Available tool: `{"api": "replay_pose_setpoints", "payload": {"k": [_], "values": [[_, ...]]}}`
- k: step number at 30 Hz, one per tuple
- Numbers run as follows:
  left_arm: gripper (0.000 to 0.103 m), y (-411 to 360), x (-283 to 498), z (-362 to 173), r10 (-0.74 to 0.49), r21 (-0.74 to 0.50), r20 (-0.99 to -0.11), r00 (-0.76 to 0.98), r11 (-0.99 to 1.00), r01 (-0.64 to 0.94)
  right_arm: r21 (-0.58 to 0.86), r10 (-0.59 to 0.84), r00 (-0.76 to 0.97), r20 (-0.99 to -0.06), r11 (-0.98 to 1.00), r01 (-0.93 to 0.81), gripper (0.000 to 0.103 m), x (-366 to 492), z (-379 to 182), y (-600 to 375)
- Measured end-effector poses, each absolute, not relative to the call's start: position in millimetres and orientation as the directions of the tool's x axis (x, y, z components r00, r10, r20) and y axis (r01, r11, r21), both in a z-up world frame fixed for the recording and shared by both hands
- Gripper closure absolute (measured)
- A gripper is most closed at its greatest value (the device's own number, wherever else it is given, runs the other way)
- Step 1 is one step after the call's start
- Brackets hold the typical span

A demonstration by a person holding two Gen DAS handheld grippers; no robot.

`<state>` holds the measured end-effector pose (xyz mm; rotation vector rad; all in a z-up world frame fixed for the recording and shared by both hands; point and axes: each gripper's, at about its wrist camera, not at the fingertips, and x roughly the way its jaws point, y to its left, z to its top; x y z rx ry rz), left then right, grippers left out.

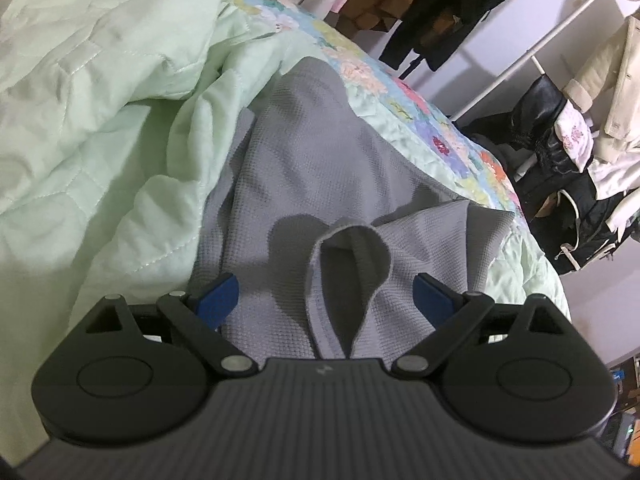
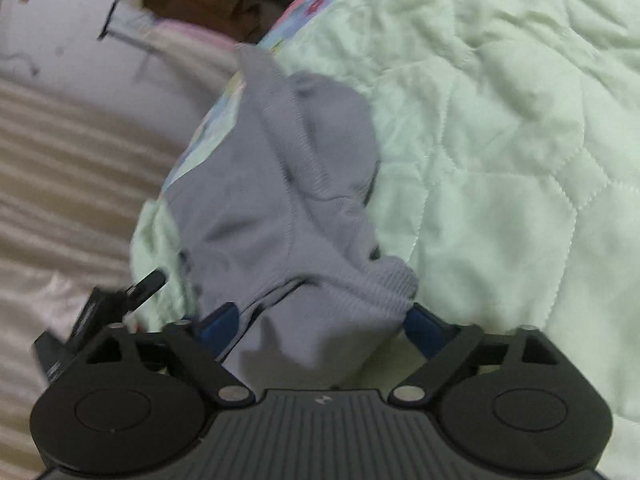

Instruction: Fold large clothes

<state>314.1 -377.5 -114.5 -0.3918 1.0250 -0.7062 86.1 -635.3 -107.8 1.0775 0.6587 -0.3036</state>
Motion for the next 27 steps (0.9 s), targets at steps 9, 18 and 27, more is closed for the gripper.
{"api": "replay_pose_setpoints", "payload": {"k": [9, 18, 27], "values": [[0.008, -380.5, 313.3, -112.1, -0.721, -0.63, -0.615, 0.319, 0.693, 0.351, 0.821, -0.007, 0.879, -0.477, 0.353, 0.449, 0.044, 98.3, -125.8, -622.2], [0.008, -394.8, 275.3, -60.7, -0.787, -0.493, -0.548, 0.283, 0.577, 0.651, 0.86, 0.115, 0.899, -0.422, 0.365, 0.357, 0.084, 122.8, -83.4, -639.8], [0.0, -443.6, 195.6, -43.8, -0.739, -0.05, -0.558, 0.377, 0.484, 0.874, 0.851, 0.202, 0.875, -0.44, 0.405, 0.334, 0.084, 154.6, -38.4, -641.2]]}}
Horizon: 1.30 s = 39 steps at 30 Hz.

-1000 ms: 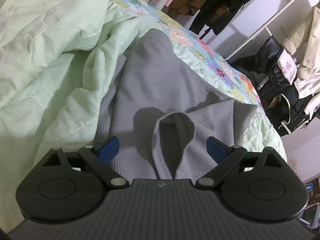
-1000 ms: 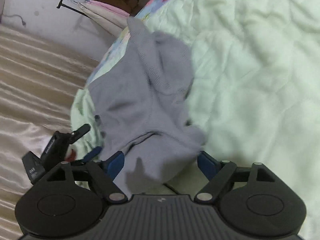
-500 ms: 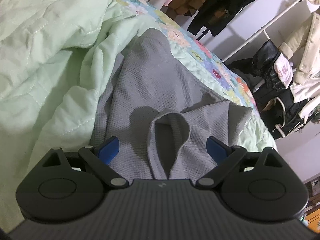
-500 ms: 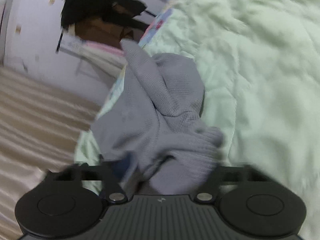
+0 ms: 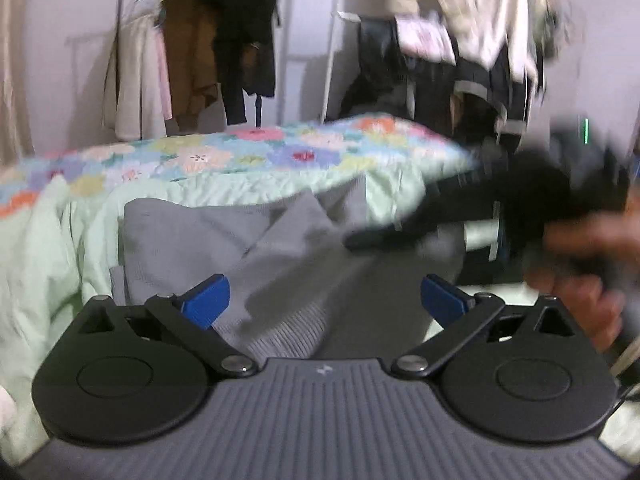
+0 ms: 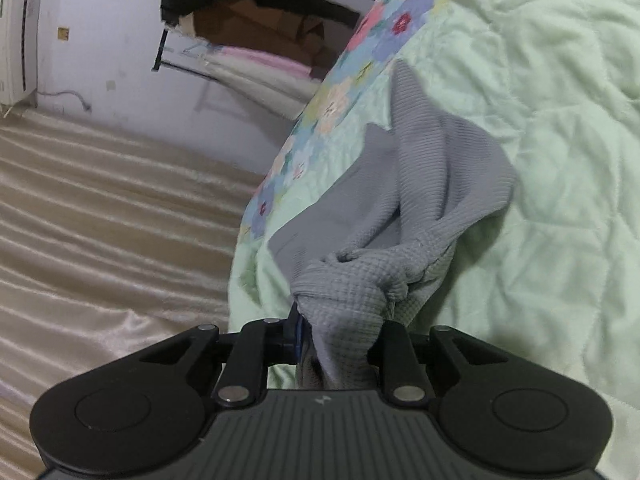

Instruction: Fold large clothes

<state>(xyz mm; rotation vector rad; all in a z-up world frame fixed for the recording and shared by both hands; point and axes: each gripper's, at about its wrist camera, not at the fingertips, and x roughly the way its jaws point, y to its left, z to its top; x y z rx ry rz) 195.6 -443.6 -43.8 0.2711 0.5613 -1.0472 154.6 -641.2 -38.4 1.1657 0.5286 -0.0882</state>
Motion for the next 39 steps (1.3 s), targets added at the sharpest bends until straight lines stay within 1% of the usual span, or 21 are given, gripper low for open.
{"api": "replay_pose_setpoints", "payload": {"k": [2, 3, 4, 5, 6, 7, 8, 9, 10, 12, 15, 19, 21, 24, 25, 28, 30, 32, 34, 38, 39], "values": [[0.0, -454.2, 196.7, -54.1, -0.7, -0.004, -0.595, 0.394, 0.493, 0.87, 0.852, 0.212, 0.875, -0.434, 0.413, 0.323, 0.084, 154.7, -31.6, -639.6], [0.0, -462.8, 197.9, -63.3, -0.656, 0.042, -0.627, 0.42, 0.51, 0.859, 0.855, 0.217, 0.877, -0.428, 0.412, 0.315, 0.084, 154.2, -29.0, -639.0], [0.0, -465.6, 202.0, -68.9, -0.63, 0.041, -0.649, 0.427, 0.531, 0.846, 0.858, 0.223, 0.879, -0.422, 0.412, 0.307, 0.084, 153.8, -26.4, -638.5], [0.001, -463.4, 208.5, -71.5, -0.62, 0.001, -0.664, 0.418, 0.558, 0.83, 0.866, 0.23, 0.883, -0.41, 0.402, 0.297, 0.084, 154.0, -26.1, -639.2], [0.006, -461.2, 214.9, -74.1, -0.611, -0.038, -0.678, 0.408, 0.584, 0.811, 0.87, 0.233, 0.887, -0.399, 0.401, 0.286, 0.084, 155.3, -27.4, -640.2], [0.024, -458.8, 220.6, -75.2, -0.61, -0.079, -0.686, 0.396, 0.604, 0.793, 0.874, 0.236, 0.891, -0.389, 0.402, 0.275, 0.084, 156.8, -28.8, -641.2], [0.048, -452.6, 228.3, -73.3, -0.621, -0.147, -0.685, 0.381, 0.63, 0.763, 0.877, 0.239, 0.894, -0.378, 0.402, 0.263, 0.084, 158.2, -30.2, -642.3], [0.056, -444.7, 234.5, -68.4, -0.632, -0.199, -0.673, 0.383, 0.654, 0.729, 0.882, 0.247, 0.899, -0.362, 0.404, 0.245, 0.084, 160.5, -31.2, -641.8], [0.064, -440.9, 234.2, -62.7, -0.628, -0.188, -0.657, 0.417, 0.672, 0.716, 0.886, 0.254, 0.903, -0.346, 0.406, 0.226, 0.084, 162.8, -32.1, -641.3], [0.07, -439.2, 227.3, -51.2, -0.6, -0.115, -0.623, 0.502, 0.705, 0.7, 0.893, 0.269, 0.911, -0.314, 0.409, 0.188, 0.084, 167.5, -34.0, -640.2], [0.074, -435.8, 216.3, -22.1, -0.588, -0.067, -0.561, 0.583, 0.734, 0.676, 0.867, 0.277, 0.932, -0.234, 0.493, 0.071, 0.085, 174.7, -4.1, -622.8], [0.074, -419.5, 205.0, 23.5, -0.603, -0.031, -0.478, 0.638, 0.738, 0.675, 0.836, 0.292, 0.942, -0.164, 0.548, -0.024, 0.086, 178.2, 43.4, -613.3], [0.074, -407.1, 201.2, 54.8, -0.63, -0.047, -0.441, 0.639, 0.727, 0.685, 0.816, 0.299, 0.945, -0.129, 0.574, -0.07, 0.086, 173.5, 76.4, -607.4], [0.074, -390.9, 187.8, 99.0, -0.685, -0.059, -0.386, 0.618, 0.687, 0.724, 0.799, 0.299, 0.95, -0.087, 0.591, -0.113, 0.087, 161.3, 107.4, -602.5], [0.074, -387.3, 183.0, 109.9, -0.7, -0.057, -0.376, 0.606, 0.671, 0.74, 0.792, 0.294, 0.954, -0.053, 0.594, -0.139, 0.087, 148.7, 126.5, -599.9], [0.075, -385.9, 168.7, 142.6, -0.761, -0.089, -0.371, 0.532, 0.6, 0.795, 0.784, 0.268, 0.963, -0.024, 0.603, -0.149, 0.087, 125.0, 158.4, -598.4], [0.075, -388.6, 161.6, 159.9, -0.799, -0.132, -0.377, 0.469, 0.548, 0.826, 0.779, 0.258, 0.966, -0.027, 0.612, -0.141, 0.087, 113.0, 170.8, -599.4], [0.075, -393.7, 163.0, 165.4, -0.814, -0.161, -0.39, 0.43, 0.52, 0.839, 0.777, 0.227, 0.971, -0.071, 0.623, -0.089, 0.087, 99.2, 185.9, -603.3], [0.074, -400.3, 170.3, 160.8, -0.812, -0.185, -0.418, 0.407, 0.515, 0.837, 0.788, 0.225, 0.968, -0.108, 0.613, -0.055, 0.087, 96.3, 186.0, -608.9], [0.075, -417.5, 229.6, 113.5, -0.764, -0.237, -0.51, 0.394, 0.566, 0.79, 0.786, 0.198, 0.95, -0.24, 0.614, 0.071, 0.087, 136.5, 163.8, -626.7], [0.075, -419.3, 250.2, 97.9, -0.743, -0.239, -0.529, 0.41, 0.594, 0.768, 0.783, 0.196, 0.947, -0.253, 0.617, 0.082, 0.087, 144.6, 158.5, -626.7]]}}
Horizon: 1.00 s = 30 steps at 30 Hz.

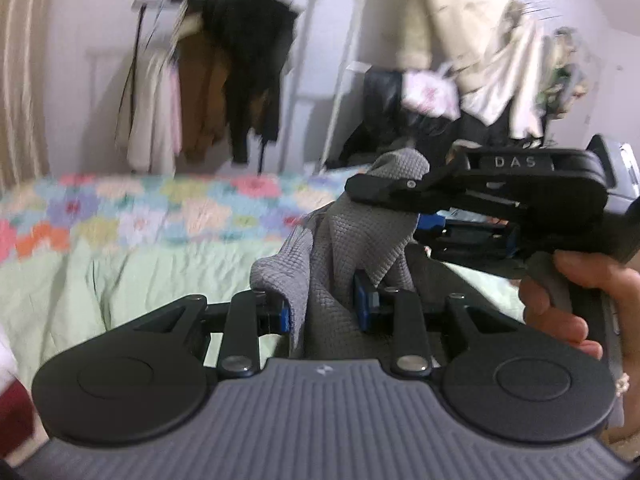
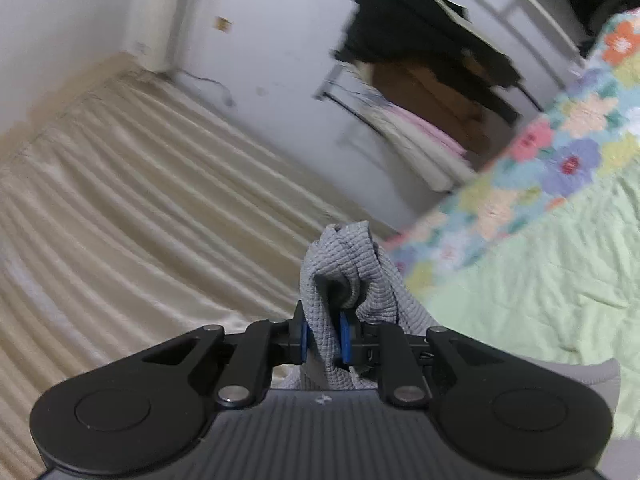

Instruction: Fold large clothes

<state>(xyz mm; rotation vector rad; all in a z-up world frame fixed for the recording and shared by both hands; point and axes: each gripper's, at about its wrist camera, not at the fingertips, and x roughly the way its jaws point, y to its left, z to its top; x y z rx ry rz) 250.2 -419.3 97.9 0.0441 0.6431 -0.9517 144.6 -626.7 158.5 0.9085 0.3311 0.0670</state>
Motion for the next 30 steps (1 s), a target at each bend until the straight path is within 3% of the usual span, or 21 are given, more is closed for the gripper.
{"api": "replay_pose_setpoints", "payload": {"k": [4, 6, 8, 12, 15, 17, 20, 22, 23, 24, 26, 27, 28, 29, 30], "values": [[0.074, -404.2, 321.6, 20.1, -0.655, -0.266, -0.59, 0.472, 0.71, 0.652, 0.753, 0.203, 0.922, -0.33, 0.646, 0.127, 0.086, 236.5, 85.8, -619.3], [0.077, -387.8, 359.2, -36.9, -0.603, -0.322, -0.653, 0.458, 0.768, 0.554, 0.77, 0.236, 0.898, -0.372, 0.618, 0.157, 0.081, 257.0, 44.7, -613.3], [0.077, -367.7, 372.8, -73.5, -0.588, -0.363, -0.686, 0.429, 0.788, 0.498, 0.793, 0.254, 0.891, -0.377, 0.586, 0.169, 0.066, 250.8, 19.0, -611.0], [0.073, -335.2, 392.2, -87.7, -0.603, -0.422, -0.687, 0.406, 0.785, 0.453, 0.696, 0.139, 0.891, -0.432, 0.68, 0.231, 0.055, 198.4, 8.6, -628.6], [0.05, -323.7, 392.4, -79.2, -0.693, -0.509, -0.634, 0.342, 0.708, 0.489, 0.606, 0.019, 0.872, -0.49, 0.726, 0.325, 0.045, 166.7, 5.3, -647.1], [0.022, -331.6, 390.3, -79.5, -0.701, -0.492, -0.65, 0.293, 0.682, 0.542, 0.567, -0.033, 0.843, -0.538, 0.725, 0.39, 0.041, 156.6, -7.9, -667.2], [0.007, -342.9, 377.4, -82.1, -0.692, -0.441, -0.678, 0.248, 0.653, 0.616, 0.538, -0.068, 0.809, -0.584, 0.713, 0.448, 0.034, 166.1, -32.8, -686.5], [0.006, -350.5, 371.8, -89.7, -0.664, -0.404, -0.708, 0.242, 0.662, 0.631, 0.553, -0.067, 0.807, -0.587, 0.695, 0.46, 0.029, 179.7, -49.0, -698.3], [0.009, -354.2, 370.8, -93.3, -0.64, -0.378, -0.726, 0.251, 0.676, 0.632, 0.569, -0.062, 0.809, -0.585, 0.679, 0.463, 0.023, 188.8, -57.5, -706.1], [0.016, -358.6, 370.8, -97.2, -0.6, -0.334, -0.751, 0.276, 0.706, 0.625, 0.577, -0.057, 0.805, -0.591, 0.667, 0.471, 0.022, 193.7, -62.4, -709.1], [0.072, -365.5, 371.9, -105.0, -0.496, -0.229, -0.805, 0.326, 0.766, 0.601, 0.621, -0.021, 0.804, -0.594, 0.624, 0.475, 0.021, 213.9, -78.3, -721.3], [0.075, -365.8, 372.8, -106.8, -0.448, -0.186, -0.821, 0.354, 0.796, 0.576, 0.636, 0.003, 0.81, -0.587, 0.621, 0.459, 0.022, 223.8, -83.9, -724.6], [0.082, -365.2, 373.4, -106.8, -0.421, -0.165, -0.826, 0.375, 0.816, 0.554, 0.636, 0.013, 0.814, -0.581, 0.631, 0.444, 0.038, 232.8, -86.9, -725.0], [0.084, -363.4, 374.2, -105.5, -0.414, -0.163, -0.823, 0.389, 0.828, 0.536, 0.624, 0.019, 0.811, -0.584, 0.649, 0.434, 0.074, 237.0, -86.7, -725.9], [0.084, -361.1, 376.0, -103.8, -0.408, -0.165, -0.818, 0.405, 0.841, 0.515, 0.612, 0.024, 0.808, -0.588, 0.667, 0.425, 0.091, 240.9, -86.3, -726.8]]}}
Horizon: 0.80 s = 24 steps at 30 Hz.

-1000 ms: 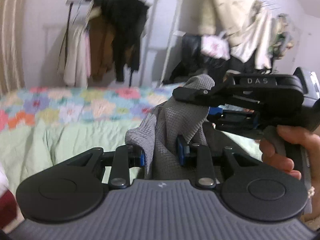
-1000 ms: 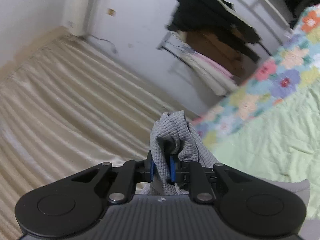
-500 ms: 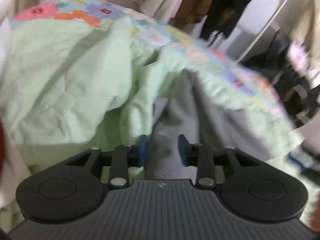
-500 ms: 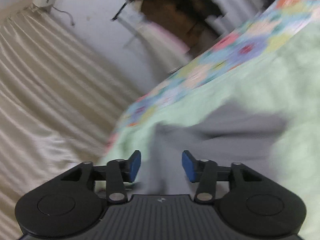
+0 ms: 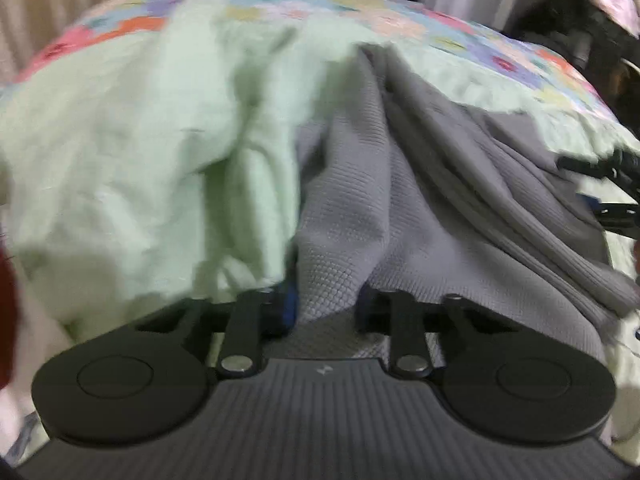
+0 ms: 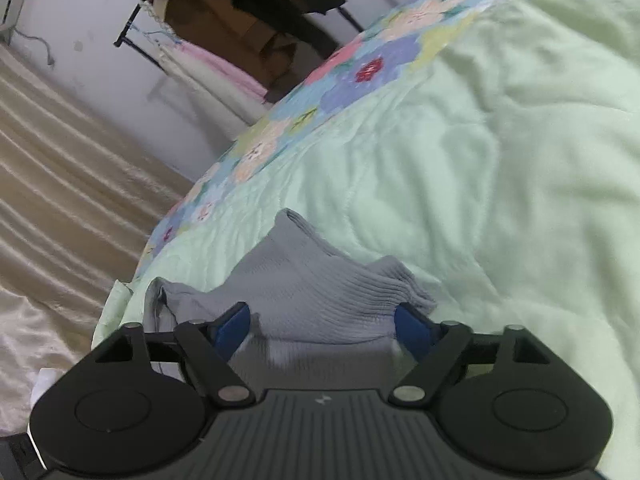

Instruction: Fold large clothes

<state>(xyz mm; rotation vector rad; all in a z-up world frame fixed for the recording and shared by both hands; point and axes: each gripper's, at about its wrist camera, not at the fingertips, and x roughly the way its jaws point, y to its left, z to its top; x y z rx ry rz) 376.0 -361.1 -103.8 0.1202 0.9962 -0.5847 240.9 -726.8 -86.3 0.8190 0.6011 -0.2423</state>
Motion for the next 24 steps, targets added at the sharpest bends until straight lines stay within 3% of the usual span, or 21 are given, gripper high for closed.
{"api": "replay_pose_setpoints", "payload": {"k": [1, 8, 12, 15, 17, 20, 24], "values": [[0.084, -358.7, 377.9, -102.2, -0.402, -0.167, -0.814, 0.42, 0.853, 0.494, 0.597, 0.017, 0.813, -0.582, 0.688, 0.412, 0.096, 243.6, -81.9, -728.4], [0.083, -353.7, 381.3, -99.2, -0.379, -0.155, -0.816, 0.437, 0.871, 0.467, 0.484, -0.143, 0.891, -0.431, 0.796, 0.362, 0.096, 226.3, -5.1, -721.8], [0.081, -344.9, 386.8, -90.6, -0.436, -0.222, -0.806, 0.401, 0.85, 0.478, 0.371, -0.099, 0.897, -0.431, 0.886, 0.276, 0.097, 232.4, 15.1, -693.7], [0.073, -333.5, 393.4, -83.6, -0.52, -0.323, -0.768, 0.373, 0.818, 0.476, 0.342, -0.055, 0.901, -0.43, 0.913, 0.22, 0.097, 235.3, 17.5, -667.4], [0.06, -327.7, 391.0, -76.7, -0.58, -0.381, -0.725, 0.371, 0.787, 0.485, 0.32, -0.056, 0.902, -0.427, 0.924, 0.209, 0.096, 235.5, 18.3, -651.6], [0.049, -320.5, 390.5, -64.6, -0.682, -0.479, -0.637, 0.36, 0.715, 0.509, 0.367, 0.002, 0.907, -0.42, 0.915, 0.168, 0.096, 227.6, 21.8, -638.4], [0.047, -338.9, 389.6, -72.5, -0.777, -0.597, -0.568, 0.273, 0.617, 0.513, 0.255, 0.005, 0.903, -0.43, 0.96, 0.116, 0.096, 212.3, 27.0, -600.8]]}}
